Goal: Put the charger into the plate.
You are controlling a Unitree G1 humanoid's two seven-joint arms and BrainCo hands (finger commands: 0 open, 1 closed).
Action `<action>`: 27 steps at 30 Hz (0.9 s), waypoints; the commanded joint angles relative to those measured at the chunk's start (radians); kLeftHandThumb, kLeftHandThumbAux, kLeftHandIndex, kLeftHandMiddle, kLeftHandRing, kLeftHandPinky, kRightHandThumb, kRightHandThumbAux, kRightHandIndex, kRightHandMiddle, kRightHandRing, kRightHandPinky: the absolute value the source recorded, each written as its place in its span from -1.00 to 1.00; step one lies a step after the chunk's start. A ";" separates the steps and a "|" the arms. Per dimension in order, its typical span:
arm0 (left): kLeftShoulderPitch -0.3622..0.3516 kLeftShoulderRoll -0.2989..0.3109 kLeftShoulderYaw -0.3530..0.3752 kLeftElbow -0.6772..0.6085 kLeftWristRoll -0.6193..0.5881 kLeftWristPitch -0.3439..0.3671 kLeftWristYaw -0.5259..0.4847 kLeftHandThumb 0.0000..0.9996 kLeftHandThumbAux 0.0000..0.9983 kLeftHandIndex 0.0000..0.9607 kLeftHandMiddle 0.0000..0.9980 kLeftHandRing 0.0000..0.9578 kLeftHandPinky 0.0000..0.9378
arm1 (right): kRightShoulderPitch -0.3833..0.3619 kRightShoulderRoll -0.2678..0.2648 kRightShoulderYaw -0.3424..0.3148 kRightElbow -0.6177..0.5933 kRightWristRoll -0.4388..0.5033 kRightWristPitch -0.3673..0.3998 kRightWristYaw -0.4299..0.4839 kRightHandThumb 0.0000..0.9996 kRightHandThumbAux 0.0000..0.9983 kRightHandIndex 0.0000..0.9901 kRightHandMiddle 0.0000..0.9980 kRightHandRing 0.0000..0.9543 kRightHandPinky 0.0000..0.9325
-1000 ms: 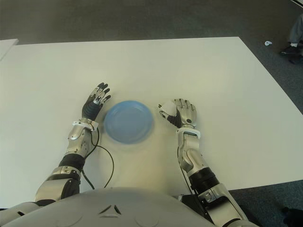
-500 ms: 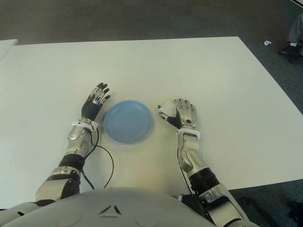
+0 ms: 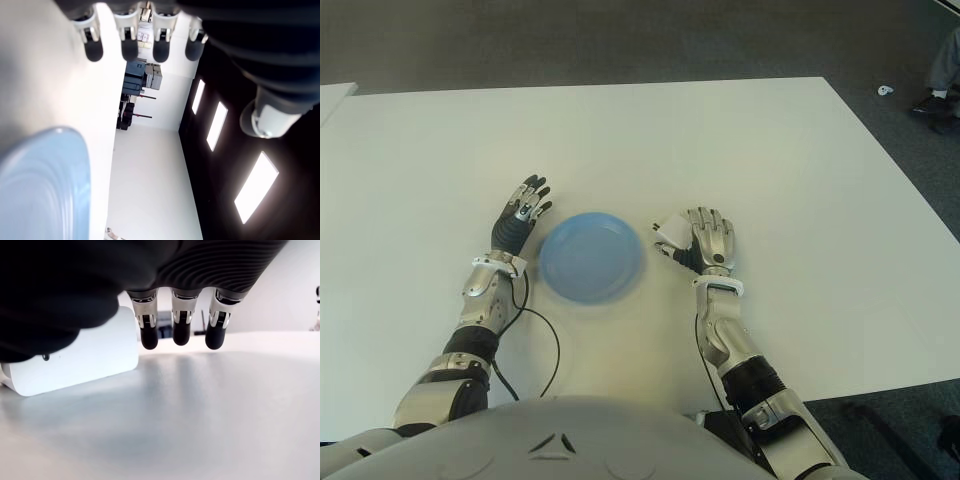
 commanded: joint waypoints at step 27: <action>0.046 -0.027 -0.005 0.002 -0.002 0.043 0.022 -0.99 -0.09 -1.00 -0.84 -0.84 -0.88 | 0.041 0.058 -0.139 0.008 0.196 -0.223 -0.179 0.71 0.36 -0.20 0.08 0.76 0.82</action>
